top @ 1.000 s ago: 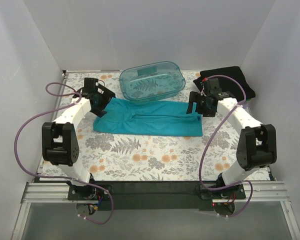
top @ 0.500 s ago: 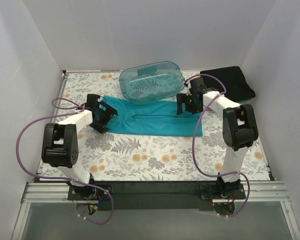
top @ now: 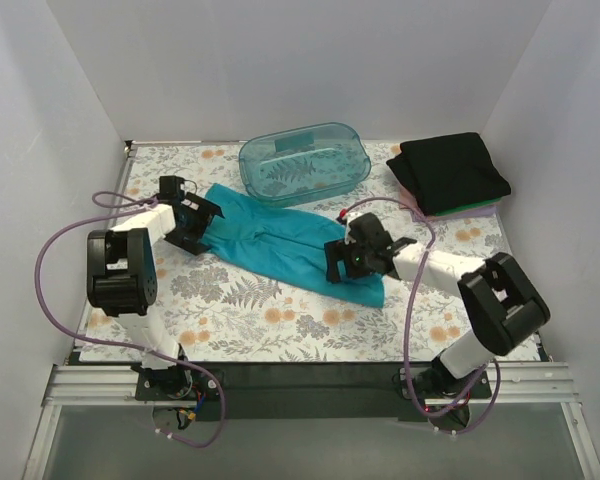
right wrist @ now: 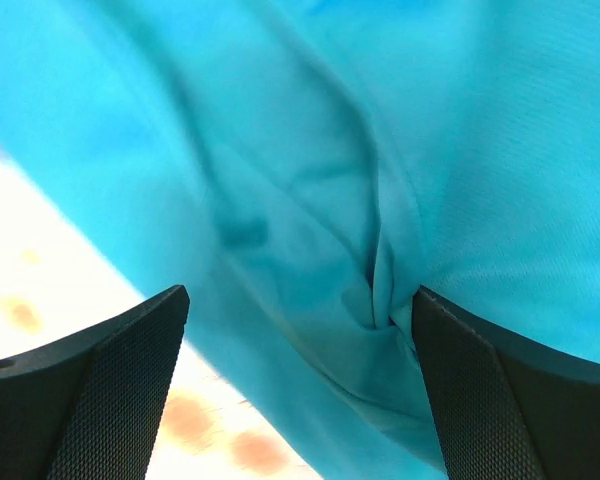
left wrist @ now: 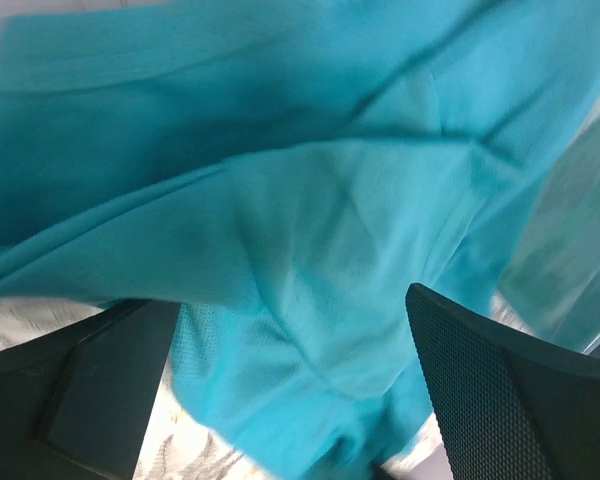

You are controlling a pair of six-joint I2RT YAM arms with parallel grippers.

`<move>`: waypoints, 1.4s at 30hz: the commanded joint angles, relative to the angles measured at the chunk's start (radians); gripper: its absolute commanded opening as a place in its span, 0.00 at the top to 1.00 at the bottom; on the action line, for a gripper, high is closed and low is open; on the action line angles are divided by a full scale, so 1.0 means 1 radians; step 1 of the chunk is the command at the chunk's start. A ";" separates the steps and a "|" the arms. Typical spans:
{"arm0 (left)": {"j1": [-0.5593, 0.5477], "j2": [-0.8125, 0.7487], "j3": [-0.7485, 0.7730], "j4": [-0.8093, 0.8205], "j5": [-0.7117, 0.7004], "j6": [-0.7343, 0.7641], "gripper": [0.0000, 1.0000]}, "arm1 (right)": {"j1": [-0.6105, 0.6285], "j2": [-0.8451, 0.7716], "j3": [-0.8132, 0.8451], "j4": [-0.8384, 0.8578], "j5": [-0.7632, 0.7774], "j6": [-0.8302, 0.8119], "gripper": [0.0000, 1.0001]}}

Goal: Fold and stack the t-shirts
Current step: Fold the tshirt

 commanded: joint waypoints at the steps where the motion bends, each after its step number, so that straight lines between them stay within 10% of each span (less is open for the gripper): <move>1: 0.107 0.107 0.033 -0.074 -0.203 0.056 0.02 | 0.151 -0.019 -0.166 -0.098 -0.047 0.279 0.04; 13: 0.160 0.330 0.389 -0.134 -0.096 0.153 0.02 | 0.630 -0.098 -0.063 -0.126 0.052 0.582 0.02; 27: 0.060 -0.267 0.112 -0.209 -0.043 0.142 0.02 | 0.650 -0.393 -0.018 -0.280 0.312 0.559 0.02; 35: -0.481 -0.797 -0.341 -0.235 -0.149 0.010 0.02 | 0.558 -0.639 -0.193 -0.313 0.339 0.586 0.02; 42: -1.044 -0.795 -0.393 -0.358 -0.324 -0.214 0.02 | 0.333 -0.676 -0.286 -0.297 0.167 0.522 0.02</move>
